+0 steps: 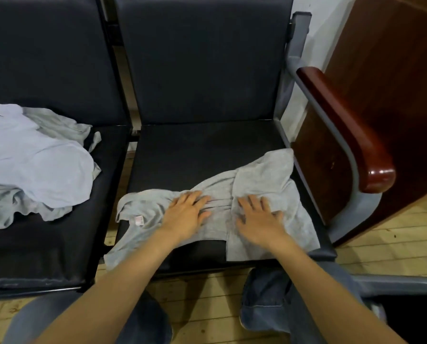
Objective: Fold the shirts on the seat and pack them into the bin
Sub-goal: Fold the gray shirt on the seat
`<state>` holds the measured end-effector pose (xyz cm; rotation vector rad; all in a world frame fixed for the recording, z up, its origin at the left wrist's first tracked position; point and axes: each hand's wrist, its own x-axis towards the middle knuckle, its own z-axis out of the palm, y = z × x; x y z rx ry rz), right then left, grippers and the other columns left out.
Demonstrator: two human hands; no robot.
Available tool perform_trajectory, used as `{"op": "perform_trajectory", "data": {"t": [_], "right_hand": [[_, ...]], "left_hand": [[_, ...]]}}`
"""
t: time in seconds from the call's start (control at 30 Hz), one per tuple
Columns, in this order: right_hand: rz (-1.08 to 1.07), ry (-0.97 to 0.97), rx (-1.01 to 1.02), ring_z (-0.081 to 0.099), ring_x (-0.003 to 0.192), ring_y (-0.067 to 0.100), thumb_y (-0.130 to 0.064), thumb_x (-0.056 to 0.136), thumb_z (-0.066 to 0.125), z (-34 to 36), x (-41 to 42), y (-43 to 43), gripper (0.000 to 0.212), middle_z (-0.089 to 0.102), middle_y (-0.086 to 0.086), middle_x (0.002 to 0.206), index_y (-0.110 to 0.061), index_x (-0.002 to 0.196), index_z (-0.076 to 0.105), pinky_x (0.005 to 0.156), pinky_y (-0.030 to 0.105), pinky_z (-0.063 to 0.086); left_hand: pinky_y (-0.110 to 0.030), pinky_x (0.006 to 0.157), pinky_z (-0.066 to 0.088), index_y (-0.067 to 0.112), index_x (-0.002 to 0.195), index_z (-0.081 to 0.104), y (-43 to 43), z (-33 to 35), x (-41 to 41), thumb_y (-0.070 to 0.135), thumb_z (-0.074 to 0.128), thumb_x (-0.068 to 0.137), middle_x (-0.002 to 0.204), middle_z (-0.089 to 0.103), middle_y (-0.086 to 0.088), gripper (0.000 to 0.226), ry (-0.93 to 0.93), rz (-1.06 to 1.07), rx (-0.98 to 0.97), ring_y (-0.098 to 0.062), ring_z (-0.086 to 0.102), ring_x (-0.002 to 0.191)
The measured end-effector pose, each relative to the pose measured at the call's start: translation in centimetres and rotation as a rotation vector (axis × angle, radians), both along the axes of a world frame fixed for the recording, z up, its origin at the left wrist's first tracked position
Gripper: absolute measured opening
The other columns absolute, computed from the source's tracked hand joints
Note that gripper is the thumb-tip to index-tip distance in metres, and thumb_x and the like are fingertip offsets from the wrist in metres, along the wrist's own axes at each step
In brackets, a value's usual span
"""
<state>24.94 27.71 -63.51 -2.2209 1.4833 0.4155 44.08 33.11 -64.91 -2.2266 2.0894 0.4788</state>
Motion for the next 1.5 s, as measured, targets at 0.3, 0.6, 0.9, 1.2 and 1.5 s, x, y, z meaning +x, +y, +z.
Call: {"op": "perform_trajectory", "data": {"t": [0.3,0.6,0.9,1.2,1.5], "right_hand": [[0.149,-0.439,-0.136,0.025,0.14,0.024,-0.019,0.095,0.051,1.4,1.0,-7.5,0.042,0.034,0.001,0.148,-0.029,0.135,0.048,0.114,0.043,0.023],[0.108,-0.349,-0.107,0.047,0.111,0.017,-0.037,0.087,0.063,-0.1,-2.0,-4.6,0.04,0.044,-0.004,0.127,-0.02,0.119,0.047,0.085,0.029,0.041],[-0.056,-0.654,-0.108,0.06,0.081,0.011,-0.016,0.092,0.055,1.9,-2.6,-4.8,0.008,0.063,-0.003,0.088,-0.019,0.096,0.062,0.075,0.025,0.05],[-0.136,-0.823,-0.31,0.049,0.071,0.001,-0.014,0.097,0.049,10.8,-3.2,-6.4,0.012,0.055,-0.009,0.082,-0.015,0.101,0.06,0.059,0.004,0.036],[-0.218,-0.519,-0.542,0.054,0.103,0.028,-0.022,0.097,0.051,13.6,-2.5,-8.2,0.022,0.057,0.011,0.11,-0.018,0.112,0.068,0.089,0.035,0.042]], "left_hand": [[-0.038,0.072,0.052,0.021,0.086,0.063,0.8,2.9,-0.3,0.039,0.044,0.098,0.09,0.067,-0.005,0.029,0.288,0.169,-0.07,-0.025,0.064,0.083],[-0.035,0.114,0.018,0.021,0.142,0.041,-5.9,0.9,3.2,0.047,0.05,0.093,0.146,0.038,-0.003,0.056,0.022,-0.016,-0.013,-0.021,0.032,0.135],[-0.039,0.106,0.028,0.021,0.126,0.053,-0.2,0.3,-0.8,0.085,0.004,0.065,0.125,0.054,-0.003,0.101,-0.243,0.025,-0.105,-0.025,0.049,0.116],[-0.034,0.074,0.042,0.013,0.11,0.062,1.0,4.1,1.4,0.016,0.043,0.095,0.1,0.063,-0.007,0.024,0.085,0.313,-0.399,-0.027,0.062,0.086],[-0.042,0.075,0.046,0.014,0.114,0.057,0.8,10.1,8.3,0.02,0.04,0.1,0.108,0.058,-0.014,0.023,0.08,0.421,-0.432,-0.037,0.058,0.095]]}}
